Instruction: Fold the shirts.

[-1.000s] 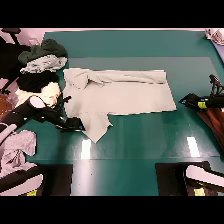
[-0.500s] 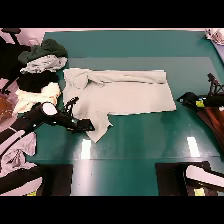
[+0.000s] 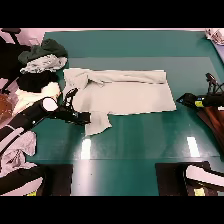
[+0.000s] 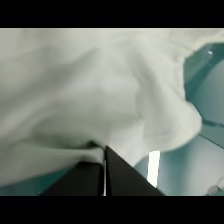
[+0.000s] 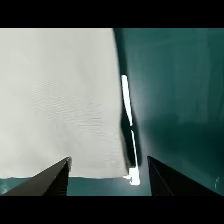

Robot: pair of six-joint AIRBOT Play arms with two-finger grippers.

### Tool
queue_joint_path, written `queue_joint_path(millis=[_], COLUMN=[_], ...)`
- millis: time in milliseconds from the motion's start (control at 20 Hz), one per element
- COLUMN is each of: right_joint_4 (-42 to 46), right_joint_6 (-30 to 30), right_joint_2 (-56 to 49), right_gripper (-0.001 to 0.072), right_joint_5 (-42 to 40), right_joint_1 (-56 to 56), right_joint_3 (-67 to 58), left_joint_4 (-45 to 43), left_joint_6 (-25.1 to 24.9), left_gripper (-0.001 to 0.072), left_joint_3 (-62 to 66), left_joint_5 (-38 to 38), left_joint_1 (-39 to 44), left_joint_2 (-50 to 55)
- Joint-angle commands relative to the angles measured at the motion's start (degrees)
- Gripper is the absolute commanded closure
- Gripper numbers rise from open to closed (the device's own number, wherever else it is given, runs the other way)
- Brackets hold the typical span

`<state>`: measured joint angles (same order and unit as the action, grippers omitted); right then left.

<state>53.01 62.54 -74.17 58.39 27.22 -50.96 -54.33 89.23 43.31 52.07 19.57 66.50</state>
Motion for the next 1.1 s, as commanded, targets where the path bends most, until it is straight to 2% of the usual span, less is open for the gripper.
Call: queue_joint_path(millis=[0, 150, 350, 400, 500, 550, 650, 800, 950, 1050], right_joint_4=[-2.5, -3.8, -6.0, -7.1, -8.2, -8.0, -7.8, -7.6, -1.6, 2.8], right_joint_6=[-0.1, -0.7, -0.7, -0.7, -0.3, 0.7, 3.6, 8.1, 13.2, 17.4], right_joint_2=[-3.0, -6.3, -10.5, -11.0, -10.1, -8.7, -4.3, 3.8, 12.3, 18.6], right_gripper=[0.0124, 0.0120, 0.0142, 0.0247, 0.0597, 0.0689, 0.0691, 0.0693, 0.0693, 0.0692], right_joint_5=[1.0, 2.8, 0.4, -0.5, -1.1, -0.9, 0.4, 8.0, 14.6, 17.6], right_joint_1=[2.3, -0.2, -6.6, -8.4, -11.3, -11.7, -10.9, -6.2, -1.1, 1.1], right_joint_3=[0.0, 0.0, 0.0, 0.0, -0.1, -0.1, -0.1, -0.1, -0.1, 0.0], left_joint_4=[0.5, 0.5, 2.6, 3.9, 4.8, 4.5, 2.5, -5.0, -7.1, -7.1], left_joint_6=[2.6, 3.9, 5.4, 5.4, 5.3, 5.4, 6.2, 14.6, 21.1, 22.0], left_gripper=[0.0682, 0.0682, 0.0681, 0.0681, 0.0682, 0.0681, 0.0682, 0.0682, 0.0681, 0.0682], left_joint_3=[1.2, 1.2, 1.4, 1.5, 1.5, 1.6, 1.6, 1.6, 1.6, 1.6], left_joint_5=[2.9, 2.5, 2.7, 2.9, 3.7, 4.5, 7.4, 12.8, 16.0, 20.0], left_joint_1=[0.0, 0.0, 0.0, 0.0, 0.0, 0.0, -0.1, -0.1, -0.1, -0.1], left_joint_2=[-4.0, -6.8, -6.9, -6.9, -8.0, -9.4, -13.5, -21.8, -29.3, -32.2])
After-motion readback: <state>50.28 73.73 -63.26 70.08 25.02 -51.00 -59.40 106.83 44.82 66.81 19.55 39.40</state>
